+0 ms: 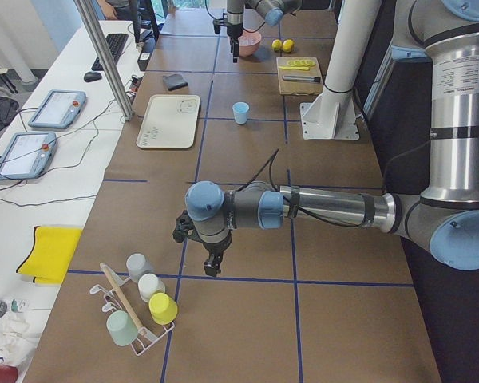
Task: Put ice and strawberries in cup
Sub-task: 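Move the right gripper back over the pink ice bowl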
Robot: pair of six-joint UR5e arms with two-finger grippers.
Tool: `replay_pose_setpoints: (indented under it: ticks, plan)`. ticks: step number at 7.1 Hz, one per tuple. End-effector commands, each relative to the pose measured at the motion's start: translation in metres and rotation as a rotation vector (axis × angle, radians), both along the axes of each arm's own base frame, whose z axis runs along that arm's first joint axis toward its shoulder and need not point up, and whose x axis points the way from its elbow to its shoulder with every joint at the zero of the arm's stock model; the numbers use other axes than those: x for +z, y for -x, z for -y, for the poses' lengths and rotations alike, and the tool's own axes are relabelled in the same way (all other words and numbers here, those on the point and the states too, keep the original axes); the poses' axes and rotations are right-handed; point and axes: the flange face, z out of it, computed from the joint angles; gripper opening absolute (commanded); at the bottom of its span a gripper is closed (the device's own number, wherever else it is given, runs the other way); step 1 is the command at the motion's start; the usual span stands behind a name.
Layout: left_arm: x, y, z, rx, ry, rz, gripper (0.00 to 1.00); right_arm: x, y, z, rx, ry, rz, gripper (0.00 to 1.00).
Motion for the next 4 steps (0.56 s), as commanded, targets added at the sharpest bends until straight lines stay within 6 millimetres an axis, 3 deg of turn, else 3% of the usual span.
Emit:
replay_pose_setpoints:
  ticks: [1, 2, 4]
  plan:
    - [0.000, 0.000, 0.000, 0.000, -0.001, 0.000, 1.00, 0.055, -0.077, -0.009, -0.063, -0.035, -0.025, 0.98]
    - [0.000, 0.000, 0.000, 0.000, 0.001, 0.000, 1.00, 0.083, -0.110, -0.007, -0.095, -0.050, -0.043, 0.98]
    - [0.000, 0.001, 0.000, -0.001, 0.002, 0.000, 1.00, 0.121, -0.164, -0.006, -0.134, -0.056, -0.037, 0.98]
